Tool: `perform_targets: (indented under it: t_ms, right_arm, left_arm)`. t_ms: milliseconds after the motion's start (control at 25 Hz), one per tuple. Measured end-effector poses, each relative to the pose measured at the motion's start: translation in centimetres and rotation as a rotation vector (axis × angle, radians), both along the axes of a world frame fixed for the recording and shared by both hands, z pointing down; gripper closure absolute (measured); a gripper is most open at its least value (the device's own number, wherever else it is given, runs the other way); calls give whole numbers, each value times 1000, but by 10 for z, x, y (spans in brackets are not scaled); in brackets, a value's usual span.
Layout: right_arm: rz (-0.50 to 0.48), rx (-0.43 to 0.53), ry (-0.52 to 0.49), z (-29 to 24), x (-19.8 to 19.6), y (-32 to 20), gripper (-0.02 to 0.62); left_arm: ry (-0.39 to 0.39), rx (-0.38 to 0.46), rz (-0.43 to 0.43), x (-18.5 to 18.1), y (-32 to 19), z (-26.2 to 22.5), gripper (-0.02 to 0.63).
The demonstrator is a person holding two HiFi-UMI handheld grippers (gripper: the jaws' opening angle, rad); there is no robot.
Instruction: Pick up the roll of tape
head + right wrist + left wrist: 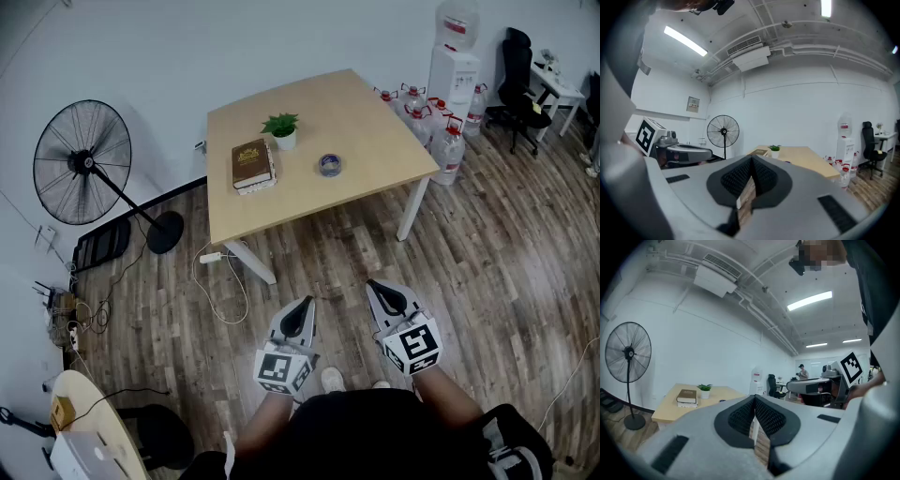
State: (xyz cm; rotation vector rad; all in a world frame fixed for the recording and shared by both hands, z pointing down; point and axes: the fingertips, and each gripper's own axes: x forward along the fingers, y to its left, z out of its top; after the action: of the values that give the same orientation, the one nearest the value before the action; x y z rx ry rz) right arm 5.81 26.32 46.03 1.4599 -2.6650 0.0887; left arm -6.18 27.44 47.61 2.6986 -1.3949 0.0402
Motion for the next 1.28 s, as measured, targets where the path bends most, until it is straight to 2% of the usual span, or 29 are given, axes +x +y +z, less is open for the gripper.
perform_targets:
  t_ms: [360, 560, 840, 1120, 1280]
  right_arm:
    - [12, 20, 13, -7, -7, -5, 603]
    - [-33, 26, 6, -8, -32, -8, 601]
    - [-13, 46, 52, -8, -56, -16, 601]
    - [28, 44, 31, -3, -52, -33, 601]
    - [44, 20, 2, -1, -45, -59, 601]
  left_arm:
    - [0, 8, 8, -12, -2, -3, 606]
    - [4, 11, 14, -33, -9, -3, 606]
    - [-5, 27, 51, -58, -17, -5, 606]
    - [2, 25, 66, -64, -31, 1, 606]
    - [32, 8, 48, -66, -56, 0, 606]
